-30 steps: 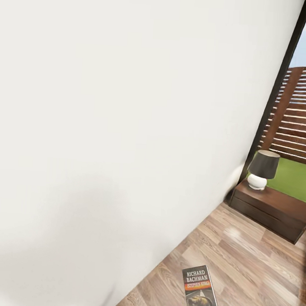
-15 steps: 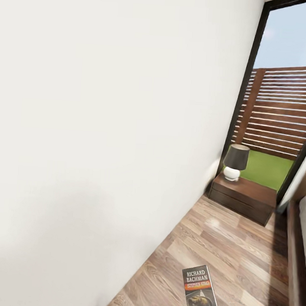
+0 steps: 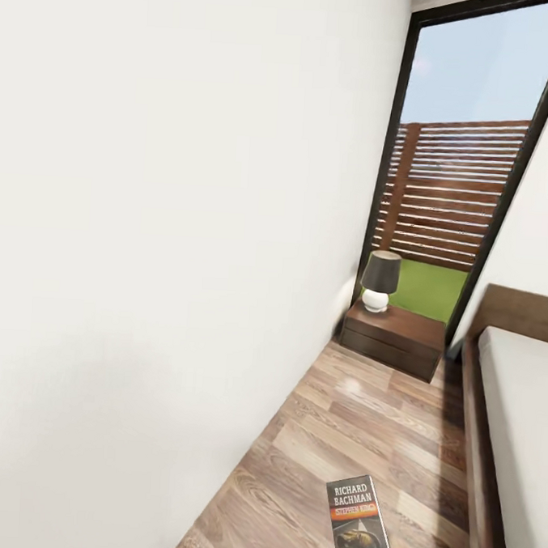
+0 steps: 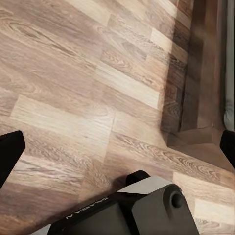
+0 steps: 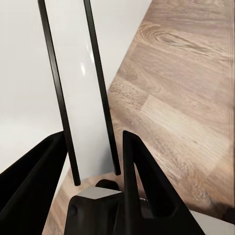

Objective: In the bedroom, move the book from the bed onto either nightstand, and place the two sandals side by side next to the bed.

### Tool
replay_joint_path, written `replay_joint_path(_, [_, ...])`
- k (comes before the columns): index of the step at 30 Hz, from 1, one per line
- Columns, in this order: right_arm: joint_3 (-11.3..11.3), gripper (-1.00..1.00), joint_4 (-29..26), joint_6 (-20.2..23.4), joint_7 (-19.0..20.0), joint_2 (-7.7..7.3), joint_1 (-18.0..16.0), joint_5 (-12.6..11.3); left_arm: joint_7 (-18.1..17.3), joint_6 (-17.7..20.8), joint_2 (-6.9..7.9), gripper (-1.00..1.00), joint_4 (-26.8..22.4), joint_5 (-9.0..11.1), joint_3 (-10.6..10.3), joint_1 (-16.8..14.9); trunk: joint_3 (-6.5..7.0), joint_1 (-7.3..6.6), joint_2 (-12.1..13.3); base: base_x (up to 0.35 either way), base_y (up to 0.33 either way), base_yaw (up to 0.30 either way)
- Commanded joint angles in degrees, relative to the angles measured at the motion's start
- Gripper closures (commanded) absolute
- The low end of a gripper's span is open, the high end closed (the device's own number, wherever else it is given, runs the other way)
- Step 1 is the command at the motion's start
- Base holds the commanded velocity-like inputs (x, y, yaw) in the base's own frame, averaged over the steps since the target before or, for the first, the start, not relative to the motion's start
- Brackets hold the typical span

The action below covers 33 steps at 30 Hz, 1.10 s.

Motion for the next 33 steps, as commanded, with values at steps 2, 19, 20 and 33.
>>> replay_joint_path(2, [-0.27,1.00,0.12,0.13,0.21,0.00,-0.11,-0.30,-0.21,-0.11,0.03,-1.00,0.04,0.58,-0.31,-0.04,-0.12,0.03,-0.12,0.000,0.000,-0.300])
replay_joint_path(19, [-0.26,1.00,0.12,0.13,0.21,0.00,-0.11,-0.30,-0.21,-0.03,0.02,-1.00,0.05,0.55,-0.33,-0.04,-0.12,0.03,-0.12,0.171,0.000,-0.300])
replay_joint_path(20, [-0.28,1.00,0.13,0.12,0.21,0.00,-0.11,-0.30,-0.21,-0.02,0.01,-1.00,0.04,0.56,-0.32,-0.04,-0.12,0.03,-0.12,0.264,0.000,-0.300])
replay_joint_path(33, [-0.25,1.00,0.11,0.13,0.21,0.00,-0.11,-0.30,-0.21,-0.11,0.04,-1.00,0.05,0.61,-0.31,-0.04,-0.12,0.03,-0.12,0.053,0.000,-0.300])
